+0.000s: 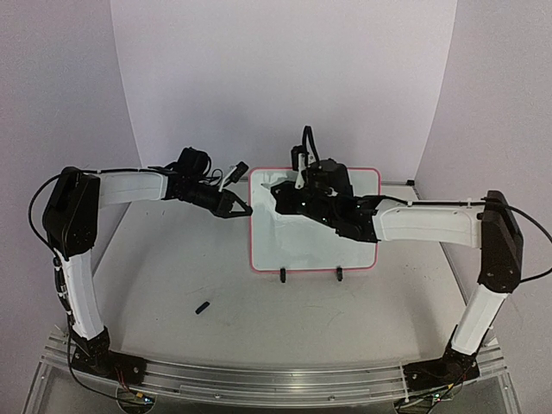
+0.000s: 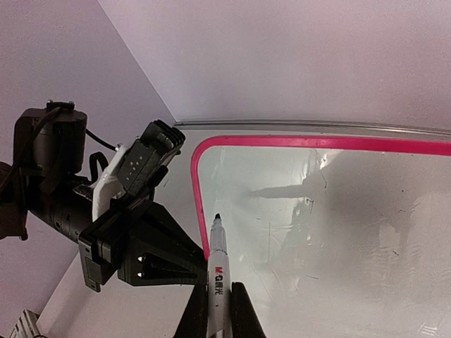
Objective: Write a sentence on the whiteboard
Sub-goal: Hold the whiteboard on the whiteboard stand, then write a sentence on the whiteboard.
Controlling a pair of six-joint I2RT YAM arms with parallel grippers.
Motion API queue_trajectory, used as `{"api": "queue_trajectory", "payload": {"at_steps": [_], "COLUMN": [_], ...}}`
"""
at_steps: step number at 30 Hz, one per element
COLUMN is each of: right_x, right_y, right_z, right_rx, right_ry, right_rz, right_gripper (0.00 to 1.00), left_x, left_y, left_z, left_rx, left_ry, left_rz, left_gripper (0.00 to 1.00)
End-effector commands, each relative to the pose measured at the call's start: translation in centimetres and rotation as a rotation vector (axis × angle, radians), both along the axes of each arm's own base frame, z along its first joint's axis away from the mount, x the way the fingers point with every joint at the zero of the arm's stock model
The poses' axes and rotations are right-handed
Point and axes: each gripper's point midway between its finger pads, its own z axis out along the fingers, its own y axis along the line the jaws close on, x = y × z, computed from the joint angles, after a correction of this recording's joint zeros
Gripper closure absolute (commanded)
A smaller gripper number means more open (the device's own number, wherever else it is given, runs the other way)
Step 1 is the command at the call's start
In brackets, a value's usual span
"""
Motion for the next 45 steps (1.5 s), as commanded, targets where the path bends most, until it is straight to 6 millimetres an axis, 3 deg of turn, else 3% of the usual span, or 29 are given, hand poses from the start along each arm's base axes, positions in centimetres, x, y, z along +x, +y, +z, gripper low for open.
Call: {"api": "queue_trajectory", "payload": {"at_steps": [1, 17, 35, 45], "right_x": [1.0, 2.4, 2.2, 0.0], "right_y": [0.6, 1.0, -3.3, -0.1], "right_z": [2.3, 1.4, 1.7, 4.4], "right_rx": [0.025, -0.006, -0.030, 0.019], "right_ry": [-0.068, -0.071, -0.081, -0.154], "right_rz": [-0.030, -0.077, -0.234, -0.012], "right_gripper": [1.00, 1.00, 1.00, 1.00], "left_x": [-1.4, -1.7, -1.7, -1.5], "left_y": [-0.2, -0.4, -0.5, -0.4], "left_z": [-0.2, -0.2, -0.1, -0.2], "left_rx": [0.048, 0.057, 0.066, 0.075], "left_ry": [-0.044, -0.052, -0.061, -0.059], "left_rz": [-0.027, -0.037, -0.039, -0.028], "left_gripper": [1.00, 1.00, 1.00, 1.00]}}
